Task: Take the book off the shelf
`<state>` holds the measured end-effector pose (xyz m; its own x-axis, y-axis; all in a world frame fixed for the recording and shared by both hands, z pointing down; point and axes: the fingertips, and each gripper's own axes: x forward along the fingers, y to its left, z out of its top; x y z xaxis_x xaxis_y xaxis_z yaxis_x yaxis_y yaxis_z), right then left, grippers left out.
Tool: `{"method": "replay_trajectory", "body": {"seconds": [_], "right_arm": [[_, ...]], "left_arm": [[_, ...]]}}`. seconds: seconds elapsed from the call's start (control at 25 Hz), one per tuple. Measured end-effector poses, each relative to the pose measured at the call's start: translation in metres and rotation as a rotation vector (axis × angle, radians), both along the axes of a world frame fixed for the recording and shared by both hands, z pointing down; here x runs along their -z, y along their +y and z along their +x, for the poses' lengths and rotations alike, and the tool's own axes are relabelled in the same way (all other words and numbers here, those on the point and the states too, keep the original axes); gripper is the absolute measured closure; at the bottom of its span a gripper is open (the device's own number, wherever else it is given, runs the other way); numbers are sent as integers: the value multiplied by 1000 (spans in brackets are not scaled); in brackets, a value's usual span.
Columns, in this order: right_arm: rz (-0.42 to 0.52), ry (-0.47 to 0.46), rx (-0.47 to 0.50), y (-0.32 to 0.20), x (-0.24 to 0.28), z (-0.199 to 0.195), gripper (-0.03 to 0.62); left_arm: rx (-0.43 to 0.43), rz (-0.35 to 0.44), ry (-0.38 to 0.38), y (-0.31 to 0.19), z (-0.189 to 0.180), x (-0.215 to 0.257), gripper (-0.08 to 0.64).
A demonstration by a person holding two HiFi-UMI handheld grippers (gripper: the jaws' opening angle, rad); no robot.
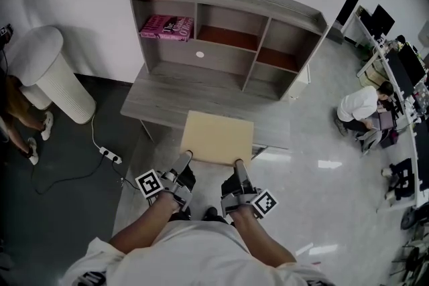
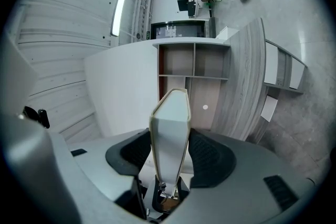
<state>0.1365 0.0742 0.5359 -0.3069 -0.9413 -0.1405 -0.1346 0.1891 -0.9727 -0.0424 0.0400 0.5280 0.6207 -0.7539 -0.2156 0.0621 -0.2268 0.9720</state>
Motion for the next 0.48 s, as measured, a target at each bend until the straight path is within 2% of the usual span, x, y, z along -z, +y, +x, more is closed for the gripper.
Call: {"method": "replay_trajectory", "body": {"seconds": [0.48], "right_arm": [[-22, -3, 11, -1, 1, -8, 365]], "left_arm": [[6, 2, 20, -2, -5, -1, 344]]}}
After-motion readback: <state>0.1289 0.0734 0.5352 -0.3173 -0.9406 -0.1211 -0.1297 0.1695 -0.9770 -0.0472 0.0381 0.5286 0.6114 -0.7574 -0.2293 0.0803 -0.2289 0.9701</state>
